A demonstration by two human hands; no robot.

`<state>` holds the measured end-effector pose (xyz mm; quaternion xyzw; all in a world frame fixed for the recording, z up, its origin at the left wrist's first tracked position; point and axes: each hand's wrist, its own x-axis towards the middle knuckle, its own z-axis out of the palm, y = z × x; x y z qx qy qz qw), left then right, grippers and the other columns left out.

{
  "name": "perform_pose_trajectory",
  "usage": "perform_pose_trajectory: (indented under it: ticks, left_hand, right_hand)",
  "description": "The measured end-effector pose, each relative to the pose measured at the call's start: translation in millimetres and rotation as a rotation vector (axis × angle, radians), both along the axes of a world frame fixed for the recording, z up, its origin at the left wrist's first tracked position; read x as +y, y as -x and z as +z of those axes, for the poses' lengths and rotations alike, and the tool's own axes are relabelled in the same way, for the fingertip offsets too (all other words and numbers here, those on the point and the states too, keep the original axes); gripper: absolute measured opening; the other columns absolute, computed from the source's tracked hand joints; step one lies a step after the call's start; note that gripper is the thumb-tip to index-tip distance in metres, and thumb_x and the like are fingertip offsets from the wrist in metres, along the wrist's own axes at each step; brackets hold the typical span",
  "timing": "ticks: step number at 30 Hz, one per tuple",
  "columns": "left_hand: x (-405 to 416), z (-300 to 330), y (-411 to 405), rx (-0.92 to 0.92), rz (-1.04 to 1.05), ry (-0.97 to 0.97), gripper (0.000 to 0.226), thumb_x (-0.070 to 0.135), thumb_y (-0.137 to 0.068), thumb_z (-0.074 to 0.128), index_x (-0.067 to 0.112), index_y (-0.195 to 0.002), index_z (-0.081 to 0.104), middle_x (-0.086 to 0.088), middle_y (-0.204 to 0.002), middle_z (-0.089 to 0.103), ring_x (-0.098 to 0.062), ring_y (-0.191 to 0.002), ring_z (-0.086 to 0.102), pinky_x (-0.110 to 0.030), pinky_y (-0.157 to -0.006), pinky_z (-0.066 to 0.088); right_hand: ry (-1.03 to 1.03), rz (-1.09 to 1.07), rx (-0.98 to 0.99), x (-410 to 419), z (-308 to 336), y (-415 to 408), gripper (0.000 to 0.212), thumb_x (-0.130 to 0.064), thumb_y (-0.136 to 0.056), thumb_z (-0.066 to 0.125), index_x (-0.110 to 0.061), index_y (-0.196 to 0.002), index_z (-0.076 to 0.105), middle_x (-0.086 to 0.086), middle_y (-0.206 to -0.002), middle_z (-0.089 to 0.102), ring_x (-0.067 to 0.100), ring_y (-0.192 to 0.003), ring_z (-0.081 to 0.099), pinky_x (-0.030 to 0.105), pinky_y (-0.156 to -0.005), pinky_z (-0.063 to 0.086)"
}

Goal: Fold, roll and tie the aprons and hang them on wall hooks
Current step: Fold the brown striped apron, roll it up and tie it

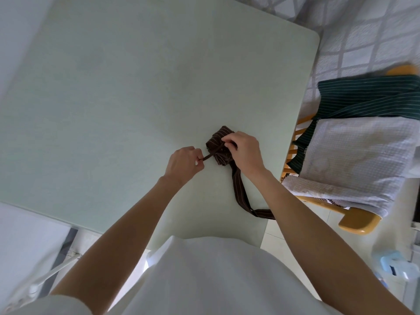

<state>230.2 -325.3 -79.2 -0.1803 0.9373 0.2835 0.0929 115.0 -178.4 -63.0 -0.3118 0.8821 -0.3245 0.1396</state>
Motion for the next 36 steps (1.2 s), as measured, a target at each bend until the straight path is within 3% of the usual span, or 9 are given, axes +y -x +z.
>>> perform_pose_trajectory:
  ticks: [10,13,16,20,23,26,28,32,36]
  left_hand:
    - [-13.3,-11.2,1.4,-0.089,0.160,0.014,0.014,0.020,-0.081,0.059,0.015,-0.089,0.069,0.000,-0.086,0.067,-0.025,-0.078,0.061,-0.030,-0.066,0.044]
    - [-13.5,-16.5,1.4,-0.039,0.281,-0.125,0.018,0.026,-0.091,0.055,0.020,-0.101,0.069,0.001,-0.097,0.068,-0.020,-0.086,0.063,-0.032,-0.074,0.049]
    - [-6.5,-9.4,-6.5,0.179,0.367,-0.232,0.027,0.028,-0.094,0.052,0.020,-0.119,0.057,0.003,-0.113,0.057,-0.010,-0.092,0.057,-0.026,-0.076,0.046]
    - [24.2,4.3,-16.4,0.463,-0.040,-0.239,0.023,0.006,-0.087,0.054,0.013,-0.107,0.062,0.000,-0.103,0.060,-0.011,-0.090,0.057,-0.025,-0.074,0.050]
    - [56.7,-5.3,-19.6,0.402,-0.520,-0.244,0.033,0.001,-0.081,0.057,0.012,-0.111,0.064,-0.004,-0.111,0.062,-0.019,-0.105,0.056,-0.031,-0.090,0.047]
    - [80.5,-17.3,-21.5,0.228,-0.812,-0.120,0.046,0.002,-0.079,0.059,0.011,-0.124,0.056,-0.007,-0.128,0.055,-0.026,-0.123,0.046,-0.035,-0.108,0.030]
    - [88.6,-18.4,-22.6,0.094,-0.832,-0.041,0.045,0.011,-0.086,0.054,0.015,-0.130,0.050,-0.004,-0.131,0.052,-0.024,-0.126,0.041,-0.032,-0.109,0.022]
    - [89.8,-8.1,-22.2,0.121,-0.655,0.036,0.023,0.027,-0.092,0.050,0.018,-0.112,0.059,0.000,-0.103,0.063,-0.021,-0.099,0.056,-0.030,-0.088,0.037]
    - [82.6,13.2,-33.1,0.209,-0.473,-0.054,0.017,0.031,-0.090,0.058,0.016,-0.097,0.061,0.003,-0.086,0.064,-0.015,-0.075,0.056,-0.028,-0.077,0.041]
  right_hand:
    - [-0.171,0.025,0.007,-2.3,5.3,18.4,0.014,-0.003,-0.088,0.059,-0.008,-0.095,0.070,0.008,-0.089,0.064,0.020,-0.080,0.061,0.020,-0.072,0.043]
    - [-0.035,-0.035,-0.060,7.2,6.7,13.6,0.020,-0.005,-0.088,0.059,-0.011,-0.106,0.066,0.005,-0.099,0.066,0.015,-0.091,0.061,0.029,-0.084,0.051]
    - [0.009,-0.172,-0.140,38.8,8.0,-6.8,0.033,-0.020,-0.094,0.055,-0.014,-0.126,0.052,0.004,-0.123,0.054,0.012,-0.114,0.048,0.023,-0.098,0.039]
    - [-0.121,-0.342,-0.191,89.5,-1.6,-65.6,0.031,-0.029,-0.087,0.065,-0.011,-0.110,0.057,0.002,-0.109,0.058,0.013,-0.101,0.048,0.029,-0.087,0.041]
    - [-0.379,-0.203,-0.157,117.3,-15.4,-104.0,0.040,-0.033,-0.075,0.075,-0.014,-0.106,0.059,0.000,-0.105,0.059,0.020,-0.097,0.050,0.032,-0.079,0.039]
    - [-0.534,-0.223,-0.089,132.7,-17.7,-123.2,0.023,-0.023,-0.081,0.069,-0.012,-0.100,0.062,0.005,-0.101,0.059,0.028,-0.096,0.052,0.034,-0.078,0.039]
    - [-0.477,-0.285,-0.127,138.9,-8.4,-127.0,0.014,-0.022,-0.087,0.062,-0.011,-0.096,0.063,0.006,-0.089,0.063,0.026,-0.085,0.055,0.034,-0.075,0.042]
    - [-0.234,-0.335,-0.360,152.1,24.7,-125.7,0.010,-0.028,-0.088,0.062,-0.020,-0.095,0.061,-0.001,-0.063,0.060,0.012,-0.056,0.053,0.023,-0.054,0.037]
    - [0.052,-0.308,-0.461,172.9,62.7,-123.5,0.016,-0.020,-0.089,0.062,-0.031,-0.099,0.058,0.003,-0.077,0.067,0.007,-0.064,0.058,0.021,-0.062,0.045]
